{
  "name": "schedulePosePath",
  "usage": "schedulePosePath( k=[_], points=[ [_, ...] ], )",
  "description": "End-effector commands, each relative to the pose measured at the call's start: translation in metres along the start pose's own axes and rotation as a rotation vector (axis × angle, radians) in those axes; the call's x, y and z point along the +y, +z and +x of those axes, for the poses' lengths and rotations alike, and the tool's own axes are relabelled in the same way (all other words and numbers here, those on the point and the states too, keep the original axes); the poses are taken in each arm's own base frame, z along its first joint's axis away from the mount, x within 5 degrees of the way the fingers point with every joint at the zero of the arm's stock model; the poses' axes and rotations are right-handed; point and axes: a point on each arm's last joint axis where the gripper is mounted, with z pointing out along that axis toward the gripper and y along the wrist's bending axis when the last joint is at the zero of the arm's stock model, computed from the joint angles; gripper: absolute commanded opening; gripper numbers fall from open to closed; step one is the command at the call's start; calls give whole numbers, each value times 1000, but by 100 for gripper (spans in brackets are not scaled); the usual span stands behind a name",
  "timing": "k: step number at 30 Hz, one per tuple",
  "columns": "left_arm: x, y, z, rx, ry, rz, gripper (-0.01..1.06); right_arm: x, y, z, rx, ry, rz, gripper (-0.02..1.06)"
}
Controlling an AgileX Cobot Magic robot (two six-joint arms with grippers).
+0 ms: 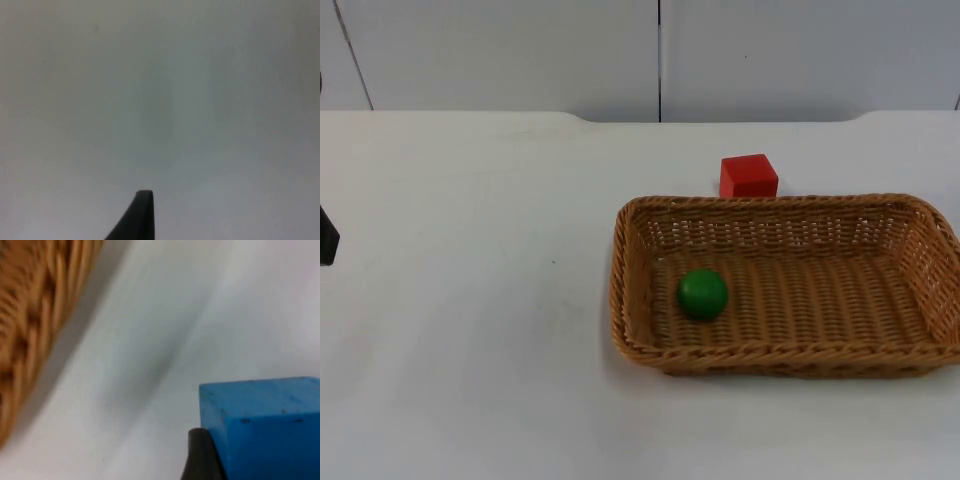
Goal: Place all geometric objects except the red cube into the basket.
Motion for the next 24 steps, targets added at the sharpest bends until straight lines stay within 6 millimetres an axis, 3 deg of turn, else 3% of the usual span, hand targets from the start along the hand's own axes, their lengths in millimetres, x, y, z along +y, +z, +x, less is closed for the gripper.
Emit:
schedulePosePath(
  k=[1,4,9,18,24],
  points=[
    [0,-1,1,-2,-11,5,105,-1,-31,-3,-40,56,23,0],
    [0,-1,1,-2,-11,5,105,3,-66,-4,-80,168,32,0],
    [0,-1,1,-2,-11,5,105,8,-92,-2,-102,214,32,0],
    [0,-1,1,-4,-11,5,105,13,-95,-1,-81,319,-17,0],
    [0,-1,1,-4,-11,5,105,47,-92,-20,-90,241,-73,0]
  ],
)
